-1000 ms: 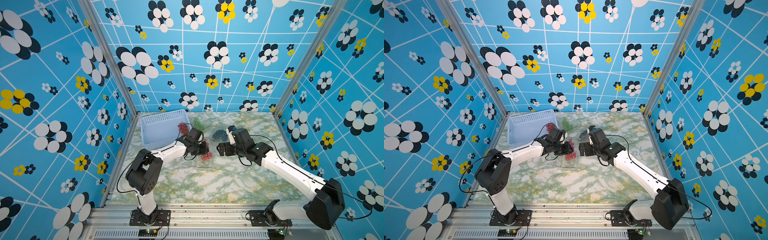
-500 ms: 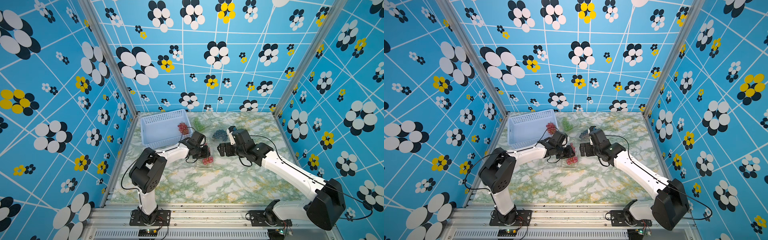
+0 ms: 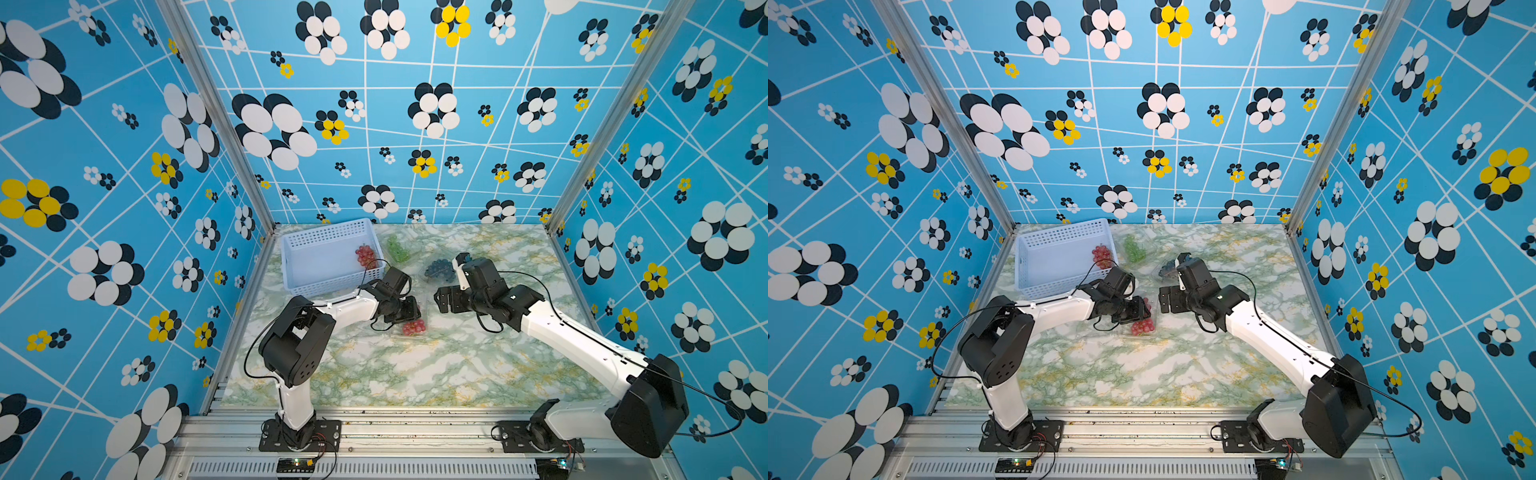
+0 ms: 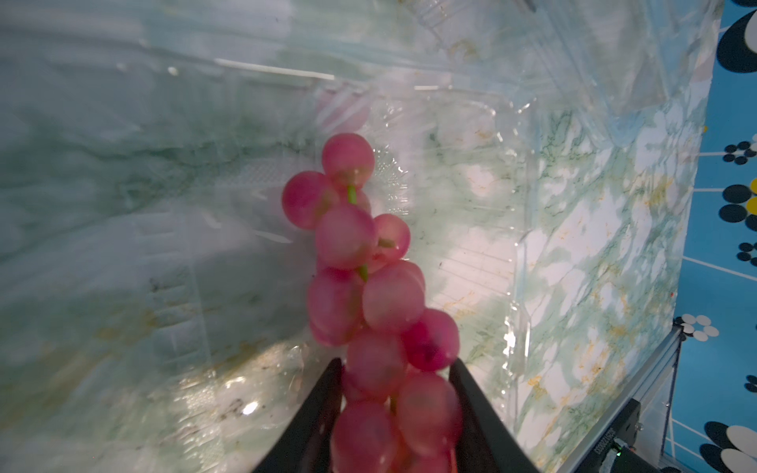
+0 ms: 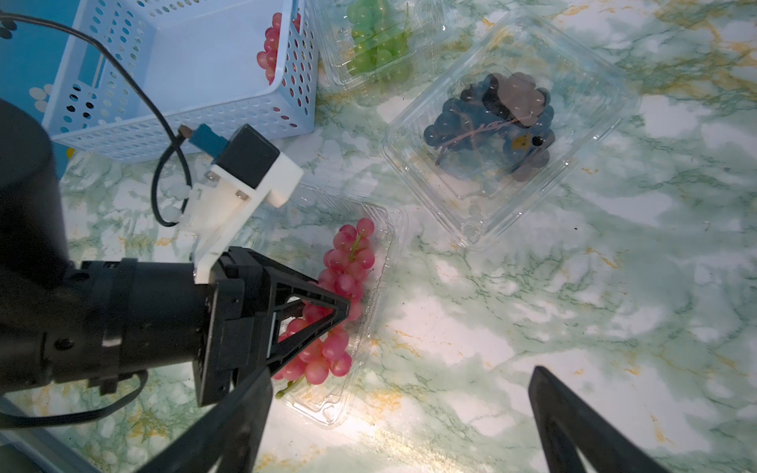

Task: Pack grapes into containers
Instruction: Place the grape into the packing box.

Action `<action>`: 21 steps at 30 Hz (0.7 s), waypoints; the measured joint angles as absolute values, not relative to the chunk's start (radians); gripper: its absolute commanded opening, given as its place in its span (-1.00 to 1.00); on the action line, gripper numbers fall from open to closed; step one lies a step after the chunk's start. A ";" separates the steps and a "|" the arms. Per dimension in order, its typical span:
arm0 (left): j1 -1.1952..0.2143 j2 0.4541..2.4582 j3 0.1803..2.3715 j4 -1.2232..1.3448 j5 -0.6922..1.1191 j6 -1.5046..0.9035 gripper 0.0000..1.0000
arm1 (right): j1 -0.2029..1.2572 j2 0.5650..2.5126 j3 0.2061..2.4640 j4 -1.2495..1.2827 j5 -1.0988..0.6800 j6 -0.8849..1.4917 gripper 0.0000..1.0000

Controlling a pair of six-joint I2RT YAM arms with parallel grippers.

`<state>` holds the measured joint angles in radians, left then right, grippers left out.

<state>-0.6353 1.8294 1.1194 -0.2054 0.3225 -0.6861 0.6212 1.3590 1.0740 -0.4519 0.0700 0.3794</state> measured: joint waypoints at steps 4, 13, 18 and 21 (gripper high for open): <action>-0.635 1.829 1.126 -0.226 0.313 -0.675 0.07 | 0.621 1.359 1.074 -0.452 0.070 0.379 0.98; -0.587 1.818 1.165 -0.283 0.270 -0.624 0.32 | 0.621 1.366 1.079 -0.452 0.070 0.379 0.98; -0.520 1.766 1.187 -0.336 0.241 -0.584 0.51 | 0.621 1.366 1.089 -0.453 0.070 0.379 0.98; -0.482 1.723 1.210 -0.361 0.228 -0.559 0.70 | 0.619 1.366 1.102 -0.452 0.070 0.378 0.99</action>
<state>-0.4816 1.7229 1.2102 -0.3607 0.2283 -0.5587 0.6189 1.3663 1.1019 -0.4522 0.0700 0.3782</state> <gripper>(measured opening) 0.803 0.991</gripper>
